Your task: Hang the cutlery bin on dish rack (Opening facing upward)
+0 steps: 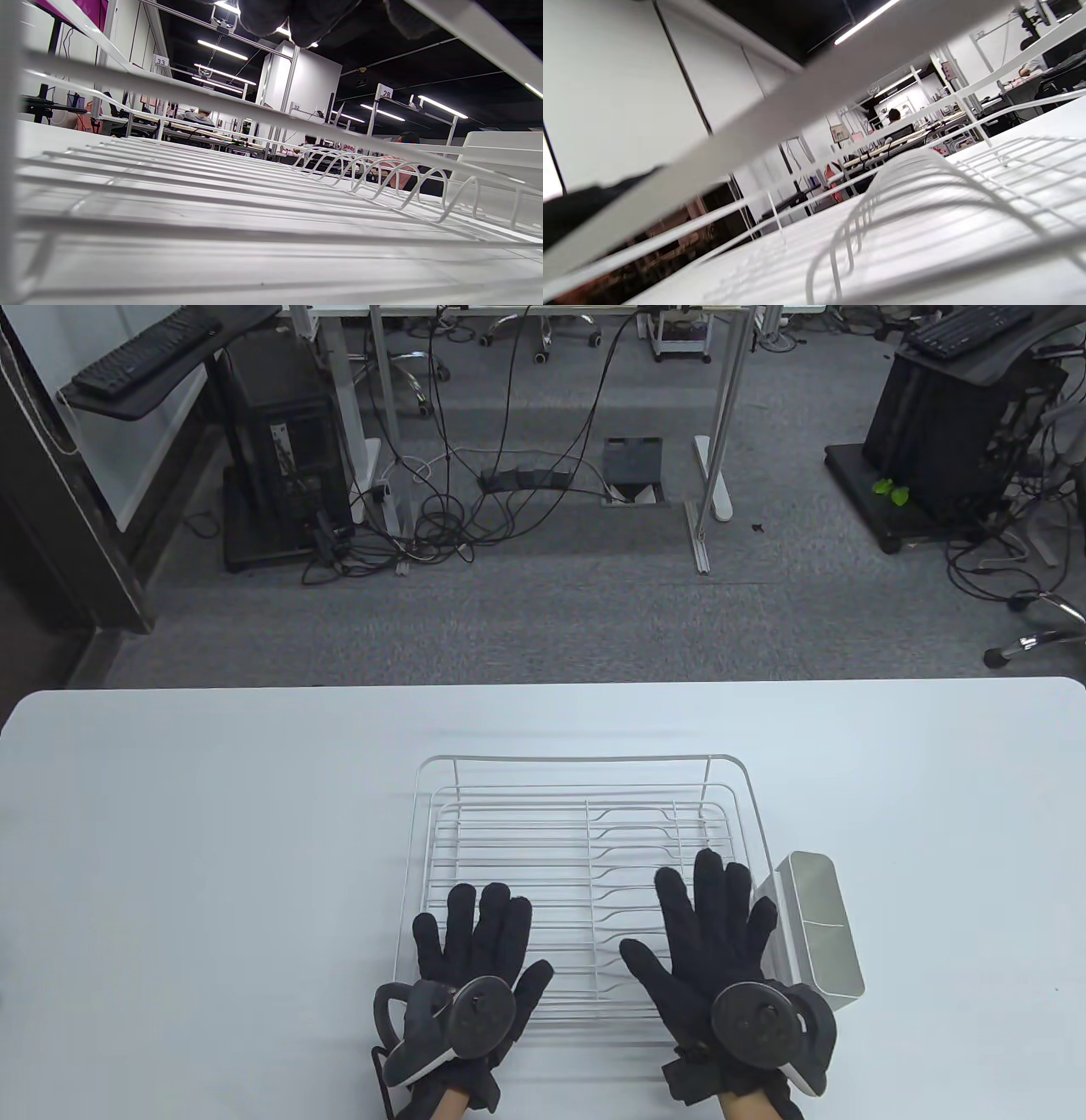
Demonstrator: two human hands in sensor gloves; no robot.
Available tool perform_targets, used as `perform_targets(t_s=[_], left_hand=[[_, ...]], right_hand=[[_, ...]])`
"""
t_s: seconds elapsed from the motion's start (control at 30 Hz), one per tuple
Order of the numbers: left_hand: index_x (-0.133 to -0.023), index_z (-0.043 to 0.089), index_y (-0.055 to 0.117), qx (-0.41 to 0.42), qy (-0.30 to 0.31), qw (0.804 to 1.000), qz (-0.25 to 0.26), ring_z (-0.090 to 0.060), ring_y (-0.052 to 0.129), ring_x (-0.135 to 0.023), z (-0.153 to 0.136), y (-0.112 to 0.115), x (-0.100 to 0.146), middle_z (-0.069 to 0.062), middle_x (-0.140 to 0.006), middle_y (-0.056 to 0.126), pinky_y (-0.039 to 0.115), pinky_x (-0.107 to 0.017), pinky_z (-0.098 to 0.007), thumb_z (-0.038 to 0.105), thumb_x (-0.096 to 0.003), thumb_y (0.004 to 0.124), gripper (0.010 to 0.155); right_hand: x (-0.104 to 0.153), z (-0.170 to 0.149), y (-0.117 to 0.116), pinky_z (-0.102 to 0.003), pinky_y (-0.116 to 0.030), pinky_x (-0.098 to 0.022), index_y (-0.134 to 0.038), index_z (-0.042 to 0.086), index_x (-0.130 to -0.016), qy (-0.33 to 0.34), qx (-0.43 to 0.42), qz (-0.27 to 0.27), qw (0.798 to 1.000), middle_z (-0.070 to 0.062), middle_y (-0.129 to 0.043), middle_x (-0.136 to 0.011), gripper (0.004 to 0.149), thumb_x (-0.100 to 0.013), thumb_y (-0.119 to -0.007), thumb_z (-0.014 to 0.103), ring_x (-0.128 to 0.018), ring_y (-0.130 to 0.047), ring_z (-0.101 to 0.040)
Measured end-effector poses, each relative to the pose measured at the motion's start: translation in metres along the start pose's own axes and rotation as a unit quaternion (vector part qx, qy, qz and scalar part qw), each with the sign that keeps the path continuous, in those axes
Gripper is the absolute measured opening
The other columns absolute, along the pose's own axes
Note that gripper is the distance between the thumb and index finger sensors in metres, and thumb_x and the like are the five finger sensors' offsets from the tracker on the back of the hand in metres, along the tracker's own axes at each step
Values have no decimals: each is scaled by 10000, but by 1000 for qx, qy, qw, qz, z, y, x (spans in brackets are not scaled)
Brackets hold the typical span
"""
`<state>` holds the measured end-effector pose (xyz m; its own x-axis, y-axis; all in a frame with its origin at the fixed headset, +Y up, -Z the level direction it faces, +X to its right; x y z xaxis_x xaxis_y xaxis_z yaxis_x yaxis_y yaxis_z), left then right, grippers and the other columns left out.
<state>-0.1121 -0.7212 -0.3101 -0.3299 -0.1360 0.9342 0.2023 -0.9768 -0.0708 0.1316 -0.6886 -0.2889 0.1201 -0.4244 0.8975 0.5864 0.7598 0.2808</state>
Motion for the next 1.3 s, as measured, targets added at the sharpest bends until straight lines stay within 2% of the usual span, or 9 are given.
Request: perform_targets(t_s=[0.37, 0.7, 0.83, 1.3], left_hand=[[-1179, 230, 409, 0, 0, 1000, 0, -387, 311, -1132, 0, 0, 0, -80, -1235, 385, 200, -713, -675, 666, -582, 482, 743], [-1180, 232, 411, -2, -1, 1000, 0, -390, 319, -1134, 0, 0, 1, -79, -1237, 388, 207, -708, -685, 675, -580, 473, 748], [-1181, 232, 408, -2, -1, 1000, 0, -390, 323, -1135, 0, 0, 0, -79, -1238, 389, 214, -707, -690, 687, -577, 464, 758], [-1184, 233, 404, -8, 0, 1000, -2, -394, 335, -1137, 0, -1, 1, -81, -1241, 399, 232, -705, -699, 713, -568, 446, 781]], right_hand=[[1, 19, -41, -631, 8, -629, -375, 215, -1156, 23, 74, 92, 993, -191, -181, -1200, 762, -569, -585, 653, -1044, -90, -488], [4, 23, -59, -636, -21, -648, -430, 201, -1153, 30, 121, 121, 985, -197, -250, -1205, 781, -542, -570, 667, -1057, -145, -486], [5, 23, -61, -647, -55, -661, -465, 197, -1152, 27, 134, 125, 983, -203, -296, -1206, 792, -532, -539, 684, -1065, -189, -486], [5, 23, -59, -666, -89, -666, -493, 191, -1149, 23, 134, 121, 983, -210, -333, -1205, 789, -532, -541, 681, -1070, -236, -493]])
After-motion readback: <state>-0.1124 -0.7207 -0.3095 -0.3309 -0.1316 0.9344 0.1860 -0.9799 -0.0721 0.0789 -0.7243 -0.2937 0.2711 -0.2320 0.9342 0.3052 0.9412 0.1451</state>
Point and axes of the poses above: the tracker on the back of each hand, its own z axis roughly to the thumb side, its own x axis roughly from the fingertips to the wrist, y = z × x, the point moved 4 cm from there along -x, roughly from the wrist to the fingertips
